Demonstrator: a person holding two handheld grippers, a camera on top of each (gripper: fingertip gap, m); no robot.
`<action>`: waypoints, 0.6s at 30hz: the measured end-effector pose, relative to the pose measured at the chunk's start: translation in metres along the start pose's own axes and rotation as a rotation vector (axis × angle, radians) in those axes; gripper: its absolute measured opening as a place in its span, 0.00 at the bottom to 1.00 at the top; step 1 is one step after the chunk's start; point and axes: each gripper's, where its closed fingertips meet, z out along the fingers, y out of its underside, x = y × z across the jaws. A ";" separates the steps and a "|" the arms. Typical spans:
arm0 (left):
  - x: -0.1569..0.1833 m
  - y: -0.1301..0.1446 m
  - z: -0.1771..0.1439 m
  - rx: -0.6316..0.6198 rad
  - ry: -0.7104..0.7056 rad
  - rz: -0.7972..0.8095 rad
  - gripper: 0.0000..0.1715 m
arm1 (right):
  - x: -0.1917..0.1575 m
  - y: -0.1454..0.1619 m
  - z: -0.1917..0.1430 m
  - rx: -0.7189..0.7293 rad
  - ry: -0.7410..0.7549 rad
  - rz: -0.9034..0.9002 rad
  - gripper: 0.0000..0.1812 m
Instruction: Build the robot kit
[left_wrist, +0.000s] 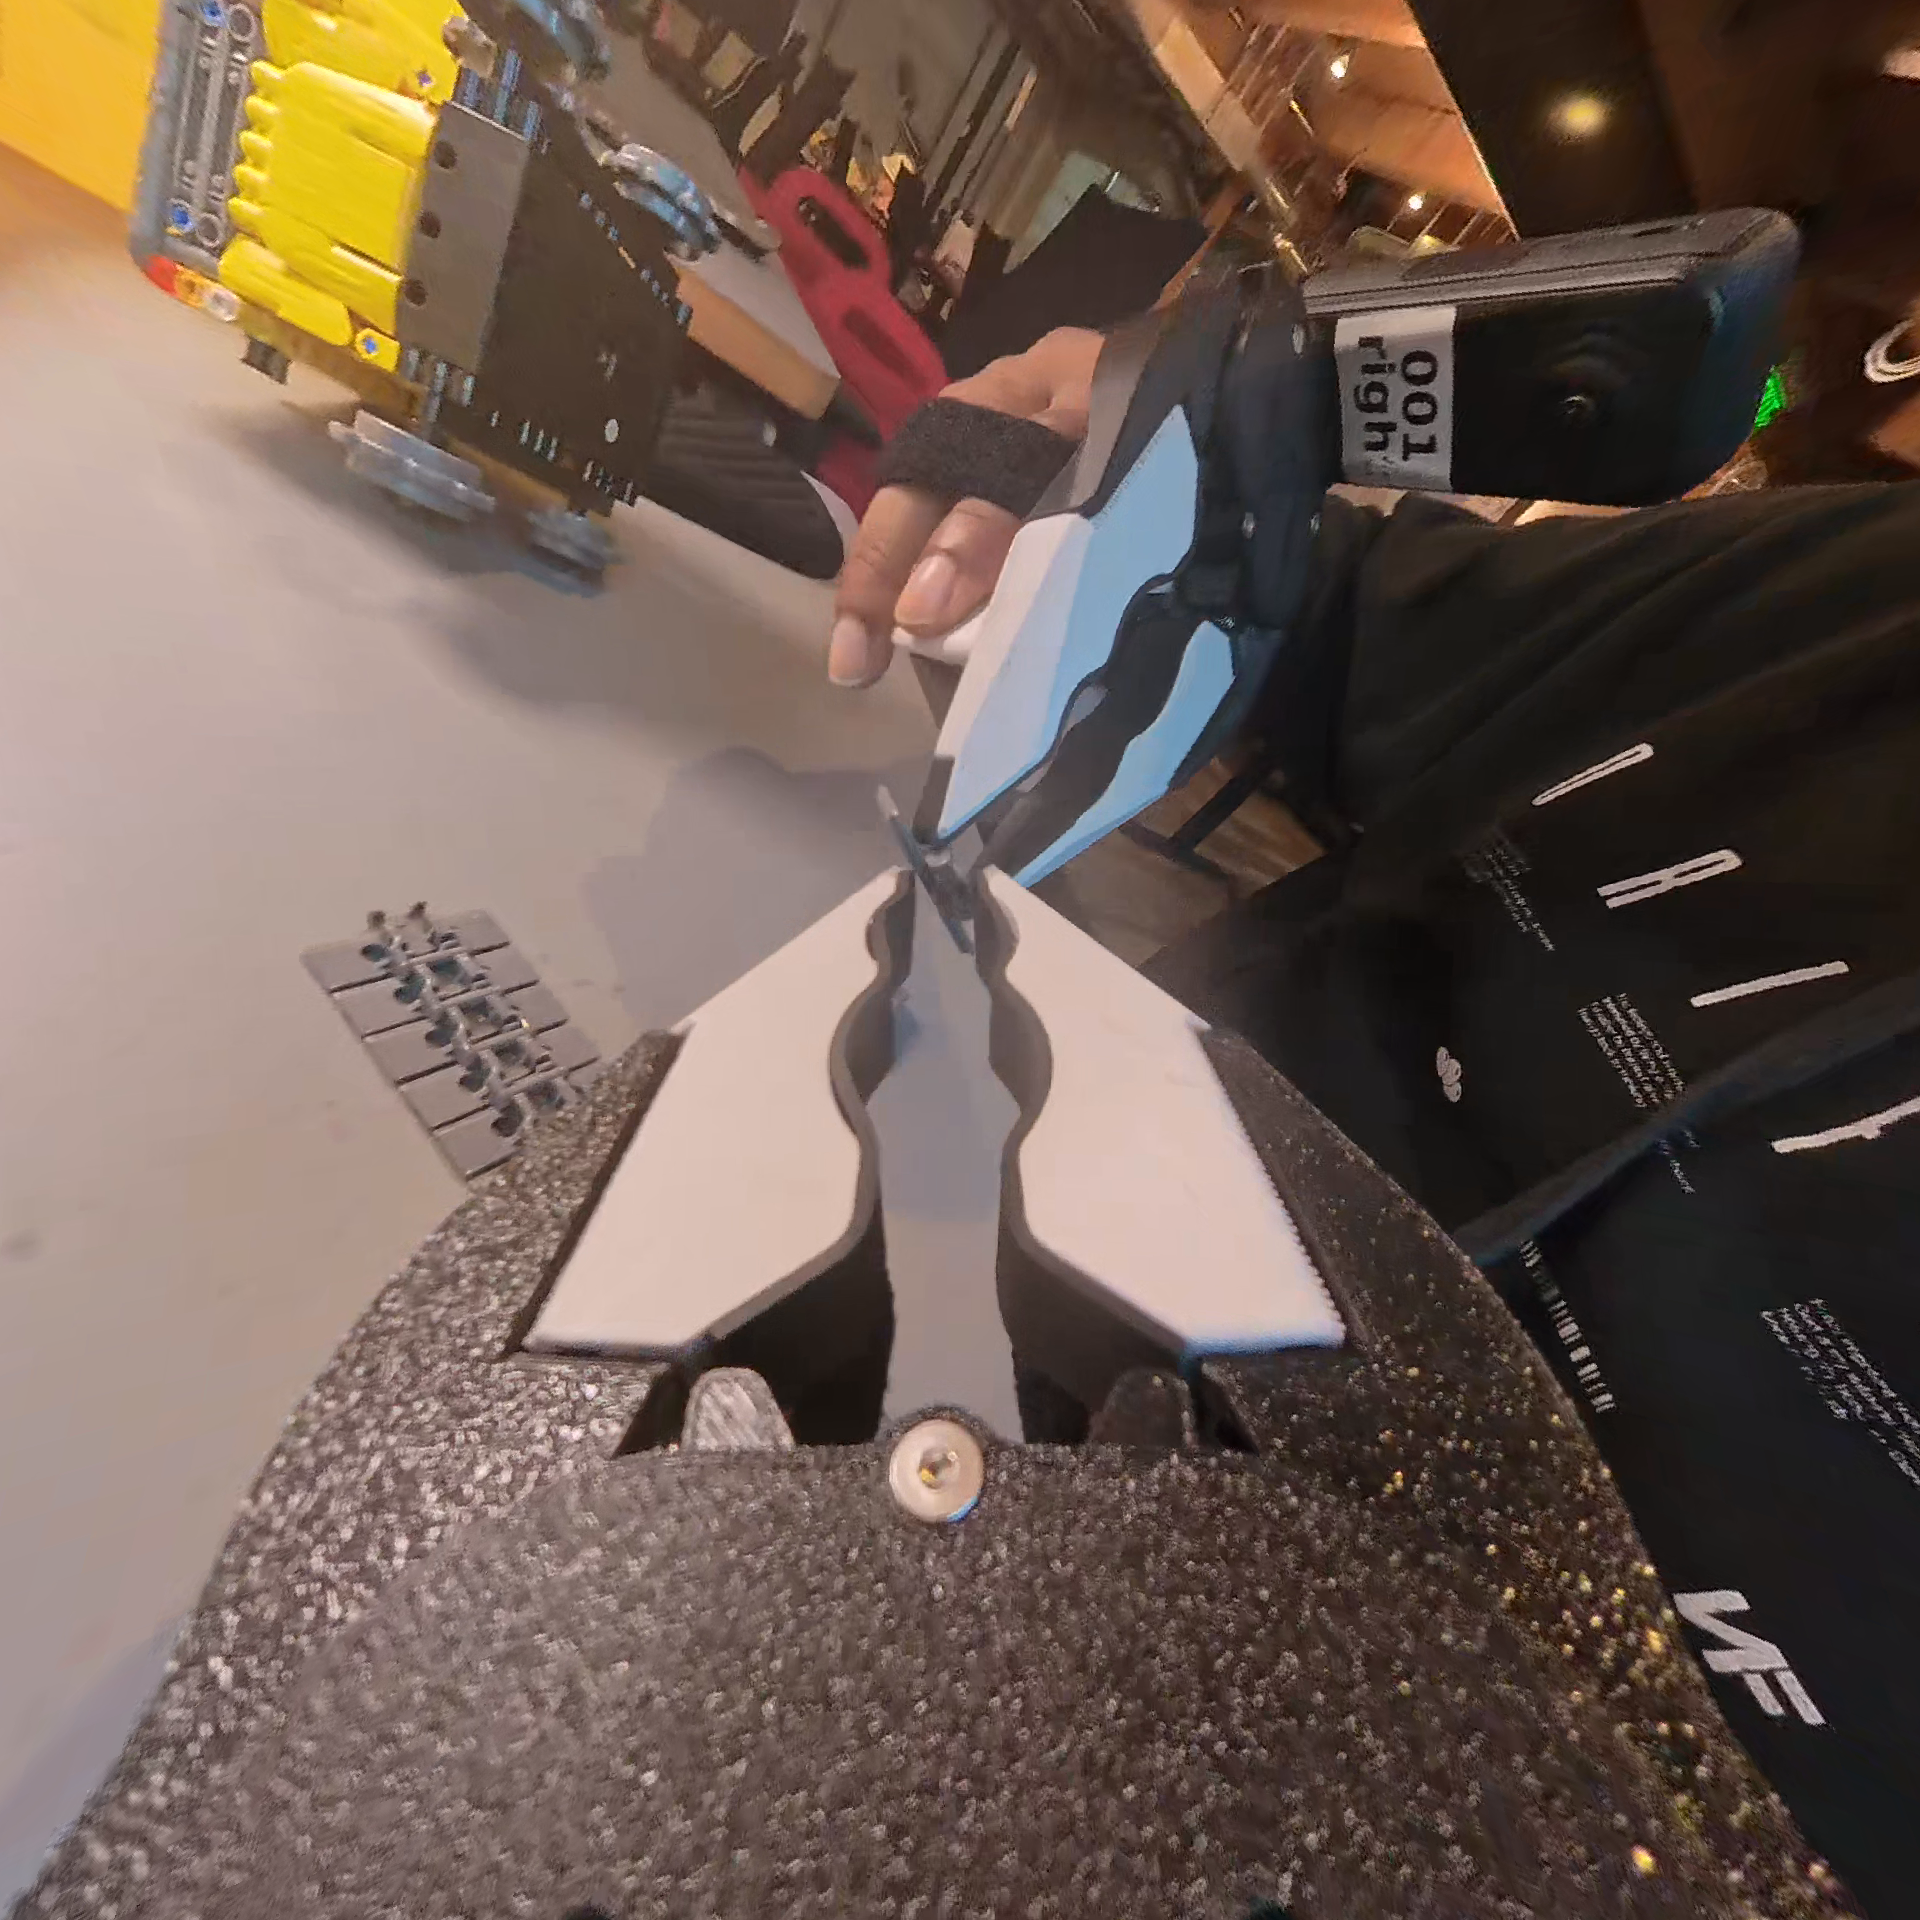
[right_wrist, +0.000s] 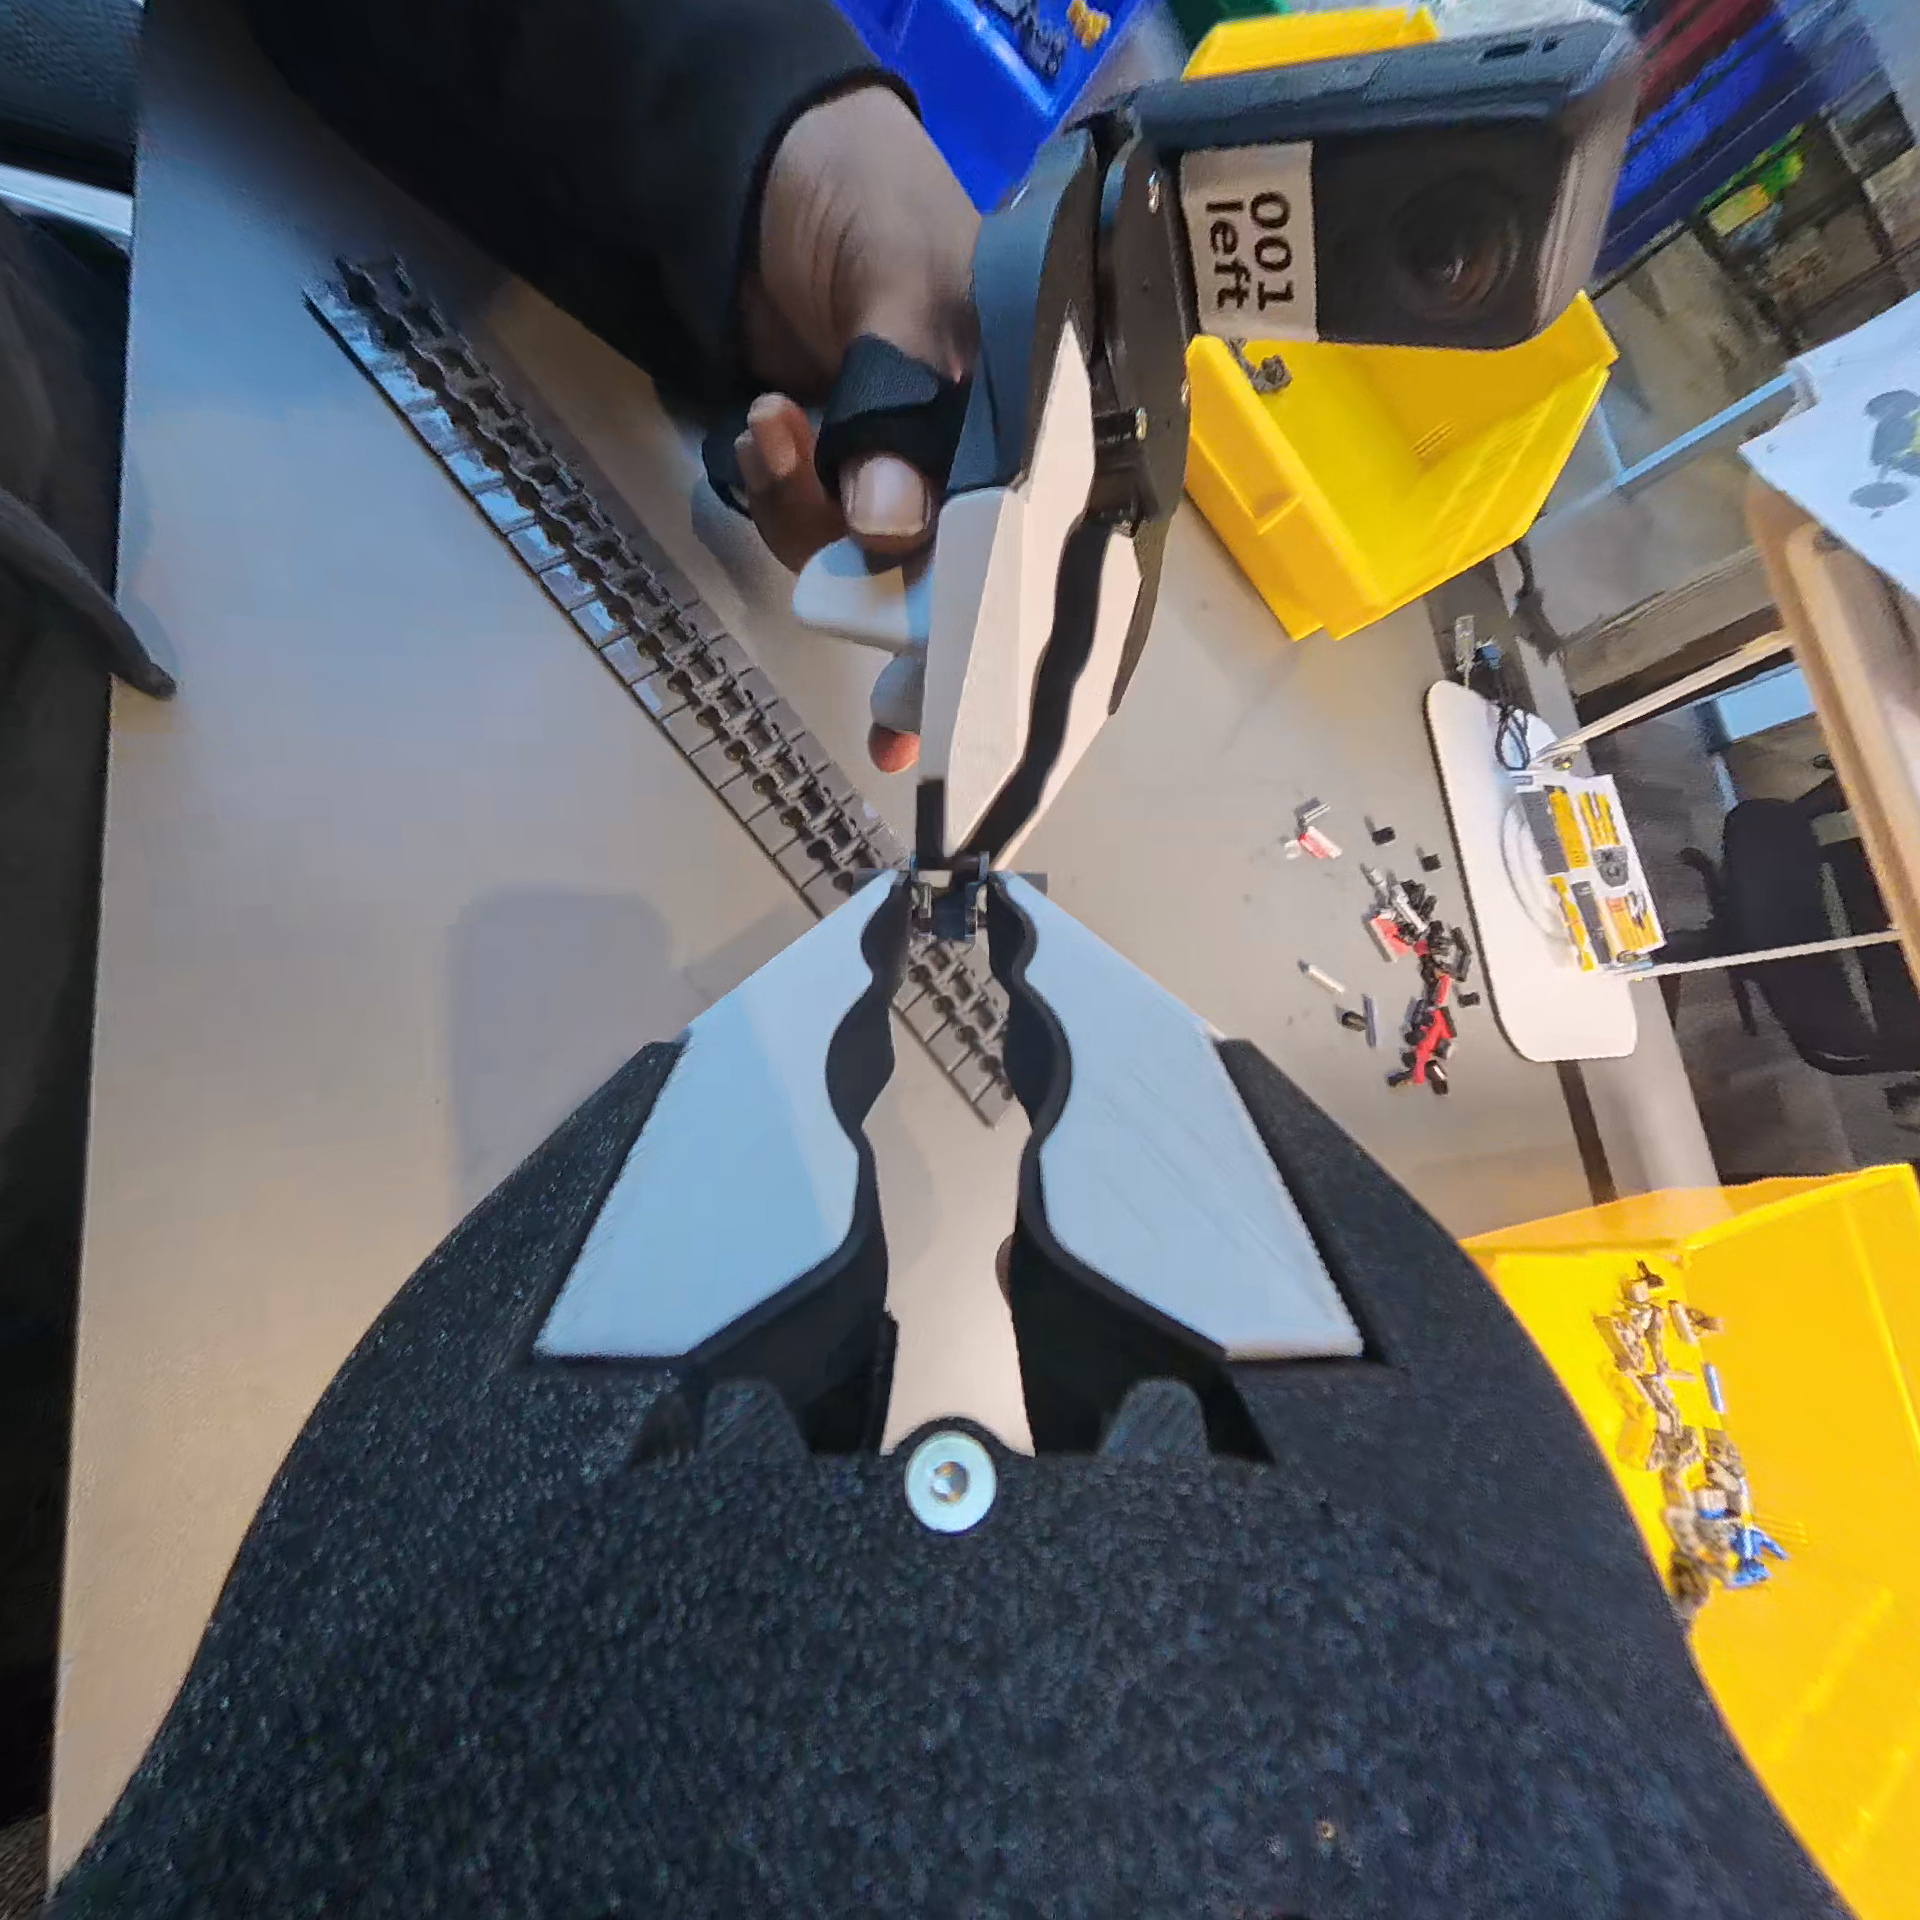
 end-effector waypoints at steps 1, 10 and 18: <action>0.002 -0.002 -0.001 0.009 0.009 0.007 0.03 | 0.002 -0.002 -0.001 0.002 0.010 -0.007 0.08; 0.012 -0.026 -0.015 0.148 0.046 0.038 0.00 | 0.028 -0.023 -0.017 0.218 -0.014 0.430 0.14; 0.018 -0.031 -0.016 0.178 0.053 0.074 0.00 | 0.029 -0.026 -0.012 0.305 -0.155 0.707 0.05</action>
